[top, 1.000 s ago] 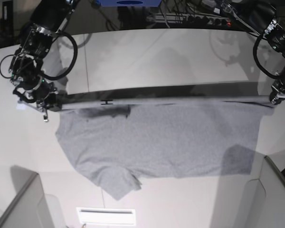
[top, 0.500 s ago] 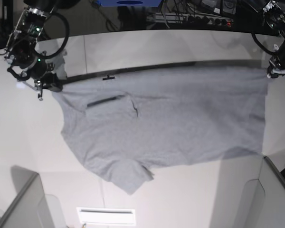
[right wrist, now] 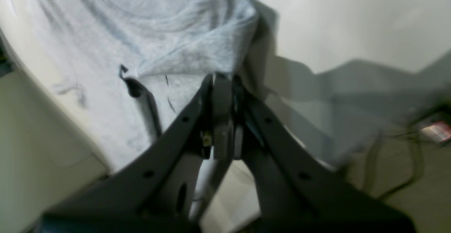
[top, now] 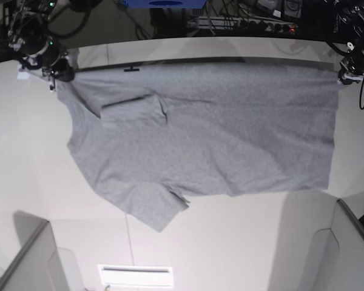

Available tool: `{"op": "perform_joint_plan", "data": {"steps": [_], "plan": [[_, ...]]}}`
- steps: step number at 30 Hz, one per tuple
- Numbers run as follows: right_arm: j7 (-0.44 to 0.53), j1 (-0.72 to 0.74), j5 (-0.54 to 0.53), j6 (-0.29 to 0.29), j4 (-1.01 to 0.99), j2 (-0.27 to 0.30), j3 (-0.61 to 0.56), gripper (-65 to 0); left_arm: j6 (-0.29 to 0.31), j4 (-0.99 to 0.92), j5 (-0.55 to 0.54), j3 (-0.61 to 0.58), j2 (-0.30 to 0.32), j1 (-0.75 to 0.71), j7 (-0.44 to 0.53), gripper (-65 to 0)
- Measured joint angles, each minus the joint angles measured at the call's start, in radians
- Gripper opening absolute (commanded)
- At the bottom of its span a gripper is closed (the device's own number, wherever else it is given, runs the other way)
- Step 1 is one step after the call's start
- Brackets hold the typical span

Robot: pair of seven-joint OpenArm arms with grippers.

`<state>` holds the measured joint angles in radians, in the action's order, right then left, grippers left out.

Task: Fold the T-shirt properly
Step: 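Lift the collar edge with both grippers and drag the shirt toward the robot, then release the collar edge and open both grippers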

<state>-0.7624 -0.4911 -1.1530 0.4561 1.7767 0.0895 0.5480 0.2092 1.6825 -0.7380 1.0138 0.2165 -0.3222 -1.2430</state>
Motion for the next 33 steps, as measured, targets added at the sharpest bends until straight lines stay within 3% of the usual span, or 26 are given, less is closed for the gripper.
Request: {"op": "perform_joint_plan", "data": {"steps": [16,33], "plan": [[-0.028,-0.056,0.05,0.0,0.054,-0.048,0.0,-65.0,0.0,0.0,0.004,0.0,0.002,-0.061,0.004,-65.0],[-0.031,-0.091,0.046,-0.001,0.055,-0.046,0.0,-65.0,-0.001,-0.04,0.004,-0.001,0.003,-0.063,0.005,-65.0]]}}
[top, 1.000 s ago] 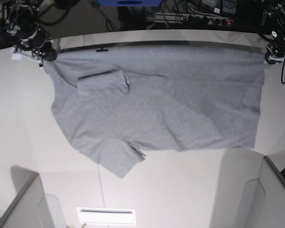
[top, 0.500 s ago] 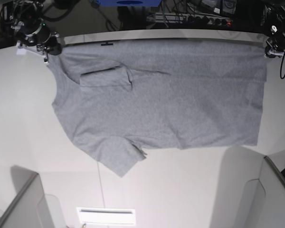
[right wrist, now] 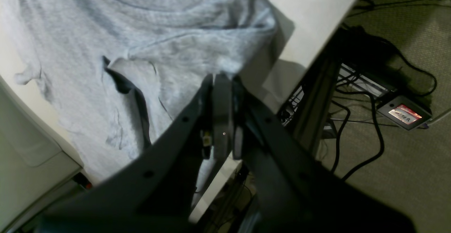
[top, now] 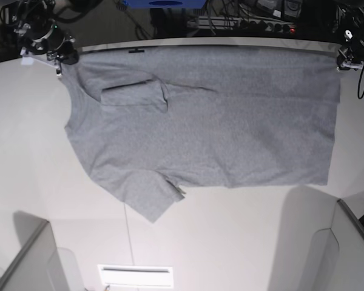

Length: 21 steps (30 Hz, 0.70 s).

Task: Fold the T-shirt properly
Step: 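Release the collar edge and open both grippers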

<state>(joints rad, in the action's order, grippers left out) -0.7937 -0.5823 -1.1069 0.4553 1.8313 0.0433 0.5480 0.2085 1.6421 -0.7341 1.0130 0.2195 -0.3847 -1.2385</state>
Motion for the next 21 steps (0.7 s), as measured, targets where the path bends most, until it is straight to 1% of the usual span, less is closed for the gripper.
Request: {"op": "perform_joint_plan", "data": {"steps": [5,6,8,10,11,13,15,17,19,21], "plan": [[0.0,0.0,0.0,0.0,0.002,0.0,0.0,-65.0,0.0,0.0,0.0,0.0,0.0,0.0,0.0,-65.0],[0.0,0.0,0.0,0.0,0.002,0.0,0.0,-59.3,0.0,0.0,0.0,0.0,0.0,0.0,0.0,-65.0],[0.006,0.0,0.002,0.0,0.002,0.0,0.001,-49.2,0.0,0.0,0.0,0.0,0.0,0.0,0.0,-51.8],[0.008,-0.004,0.001,0.0,0.002,0.0,0.003,-42.9,0.0,0.0,0.001,0.001,0.0,0.0,0.001,-40.3],[0.008,-0.011,0.0,0.0,0.008,-0.001,0.003,-41.4,-0.001,0.0,0.003,0.001,0.0,-0.001,0.003,-34.4],[0.008,-0.024,0.007,0.001,0.034,-0.006,0.005,-41.4,0.0,0.0,0.006,0.001,0.0,-0.001,0.003,-26.8],[0.008,-0.035,0.007,0.0,0.064,-0.006,0.008,-41.4,0.0,0.001,0.003,0.001,0.0,-0.001,0.004,-21.4],[0.008,-0.036,0.006,0.0,0.095,-0.006,0.017,-41.4,0.0,0.003,-0.002,0.025,-0.002,0.002,-0.002,-18.6],[0.005,-0.029,0.004,0.0,0.121,-0.008,0.05,-41.4,0.0,0.008,-0.011,0.109,-0.006,0.005,-0.002,-18.4],[0.014,-0.012,0.008,0.001,0.137,0.0,0.078,-41.0,-0.002,0.039,0.008,0.211,-0.002,0.0,-0.002,-18.4]]}}
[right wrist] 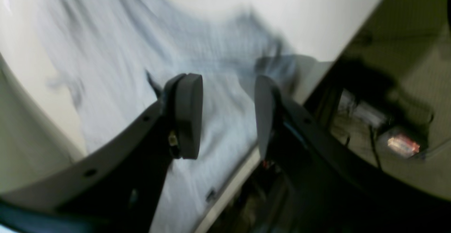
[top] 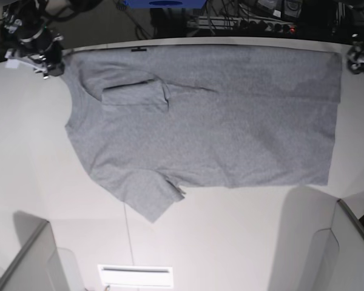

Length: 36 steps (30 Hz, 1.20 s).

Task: Fold the T-shirt properly
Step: 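Release the collar edge and open both grippers, then move the right gripper to the hem corner beside the sleeve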

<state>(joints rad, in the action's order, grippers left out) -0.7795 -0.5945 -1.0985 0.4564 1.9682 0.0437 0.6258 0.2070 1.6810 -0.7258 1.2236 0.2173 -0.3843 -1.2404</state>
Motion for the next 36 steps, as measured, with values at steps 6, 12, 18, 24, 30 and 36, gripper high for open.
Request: {"op": "perform_joint_plan", "data": {"steps": [6,12,18,24,30,36], "plan": [[0.0,0.229,0.184,-0.254,-0.082,0.13,-0.084,-41.3,-0.004,0.008,0.016,0.098,0.062,0.021,-0.005,-18.6],[-0.027,0.446,0.387,-0.289,-0.222,0.133,-0.26,-41.0,0.0,0.033,-0.006,-0.021,0.113,0.118,0.014,-18.8],[-0.02,0.679,0.38,-0.292,-0.398,0.217,-0.452,-40.8,-0.001,0.1,-0.002,-0.16,0.108,0.166,0.005,-18.8],[-0.007,0.933,0.38,-0.38,-0.728,0.278,-0.583,-40.7,0.0,0.102,-0.008,-0.243,0.101,0.161,0.003,-18.8],[0.138,1.174,0.452,-0.547,-1.211,0.314,-0.717,-40.5,-0.002,0.106,-0.003,-0.236,0.105,0.158,0.003,-18.8],[0.293,1.291,0.458,-0.76,-1.557,0.309,-0.812,-37.2,-0.002,0.105,-0.002,-0.234,0.105,0.15,0.002,-18.8]]}}
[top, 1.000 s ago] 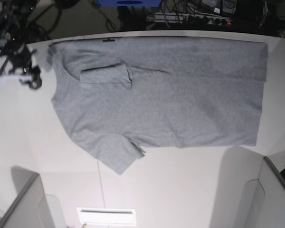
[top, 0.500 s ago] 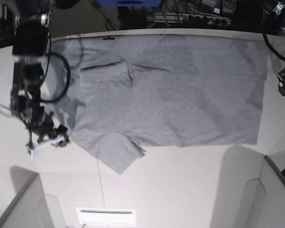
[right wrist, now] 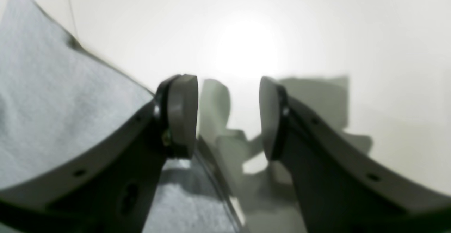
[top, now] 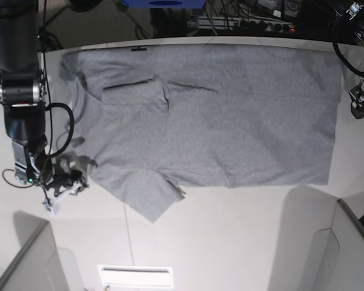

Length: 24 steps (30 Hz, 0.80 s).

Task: Fold the T-shirt properly
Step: 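Move the right gripper to the hem corner beside the sleeve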

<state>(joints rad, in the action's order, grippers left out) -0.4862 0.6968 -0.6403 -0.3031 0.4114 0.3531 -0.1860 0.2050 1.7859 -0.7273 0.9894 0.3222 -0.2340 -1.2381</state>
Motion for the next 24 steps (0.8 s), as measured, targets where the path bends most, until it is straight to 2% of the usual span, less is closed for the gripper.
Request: {"op": "perform_joint_plan", "data": {"steps": [2,7,12,15,21,24], "plan": [[-0.024,0.01,0.011,-0.011,-0.004,0.002,-0.035,-37.2,0.0,-0.002,-0.003,0.0,0.0,0.002,0.0,-18.8],[-0.083,0.015,0.009,-0.084,0.006,-0.001,-0.061,-37.1,0.0,-0.008,-0.002,0.0,0.0,0.002,0.0,-18.8],[-0.154,0.018,0.008,-0.092,0.04,-0.01,-0.061,-36.9,0.0,-0.008,0.0,0.0,-0.001,0.004,0.0,-18.8],[-0.165,0.018,0.01,-0.092,0.053,-0.019,-0.061,-36.9,0.0,-0.008,0.001,0.0,0.0,0.003,0.0,-18.8],[-0.15,0.043,0.011,-0.09,0.045,-0.048,-0.065,-25.2,0.0,-0.008,0.001,0.0,-0.001,0.0,0.0,-18.8],[-0.141,0.057,0.013,-0.09,0.045,-0.046,-0.065,-24.6,0.0,-0.008,0.001,0.0,-0.001,-0.002,0.0,-18.8]]}}
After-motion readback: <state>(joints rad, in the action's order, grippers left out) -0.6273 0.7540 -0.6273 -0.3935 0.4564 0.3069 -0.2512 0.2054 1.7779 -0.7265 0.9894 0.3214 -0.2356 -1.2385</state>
